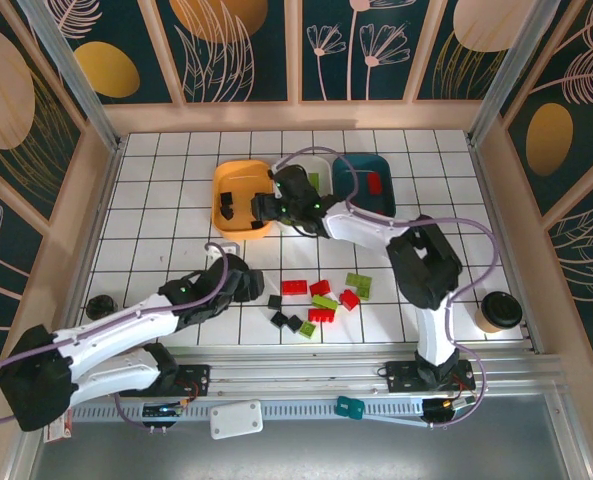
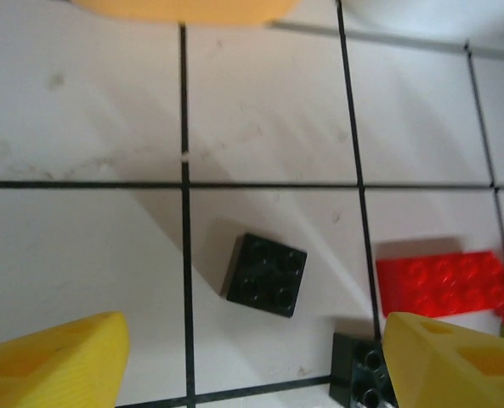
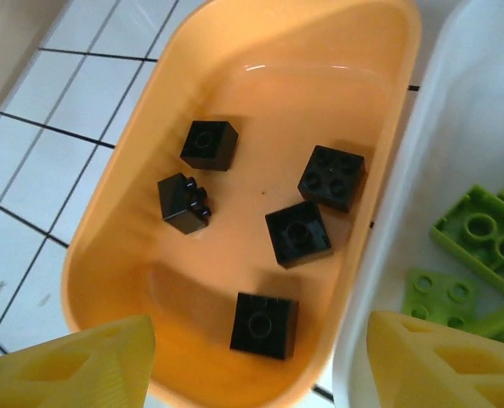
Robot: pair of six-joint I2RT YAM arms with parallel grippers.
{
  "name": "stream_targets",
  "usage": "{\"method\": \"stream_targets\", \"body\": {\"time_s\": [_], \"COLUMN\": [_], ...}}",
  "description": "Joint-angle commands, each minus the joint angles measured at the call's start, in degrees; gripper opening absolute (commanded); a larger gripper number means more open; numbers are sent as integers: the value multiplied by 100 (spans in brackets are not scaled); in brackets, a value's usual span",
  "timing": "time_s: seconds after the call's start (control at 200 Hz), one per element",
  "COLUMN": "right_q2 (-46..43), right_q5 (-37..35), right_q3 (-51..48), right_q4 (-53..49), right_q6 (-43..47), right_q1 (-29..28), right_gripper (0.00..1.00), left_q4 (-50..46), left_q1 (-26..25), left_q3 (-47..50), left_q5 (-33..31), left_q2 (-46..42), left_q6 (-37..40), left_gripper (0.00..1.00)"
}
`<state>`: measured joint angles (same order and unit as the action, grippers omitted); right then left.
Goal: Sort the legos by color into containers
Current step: Pick up the lego from the middle-left of the table.
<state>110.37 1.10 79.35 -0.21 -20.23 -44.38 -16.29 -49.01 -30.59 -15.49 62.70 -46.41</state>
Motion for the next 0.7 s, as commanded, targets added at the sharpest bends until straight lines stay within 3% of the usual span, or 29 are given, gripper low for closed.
{"method": "stream_targets", "body": {"time_s": [0.0, 0.155, 0.445, 0.696], "right_q2": [-570, -1142, -2214, -2840], "right_q5": [-94, -137, -287, -418], "right_q3": [-584, -1302, -2242, -2579], "right_q4": [560, 779, 970, 946], "right_q6": [-154, -252, -392, -429], "right_q1": [26, 26, 26, 26], "right_gripper": [67, 68, 68, 68], "left_q4": [302, 571, 784, 960], "left_q1": [-85, -175, -183, -184], "left_q3": [99, -57, -391, -735], "left_q5": [198, 132, -288, -396], "left_q2": [379, 954, 2031, 2645], "left_q6": [149, 292, 477, 589], "left_gripper": [77, 77, 68, 51]}}
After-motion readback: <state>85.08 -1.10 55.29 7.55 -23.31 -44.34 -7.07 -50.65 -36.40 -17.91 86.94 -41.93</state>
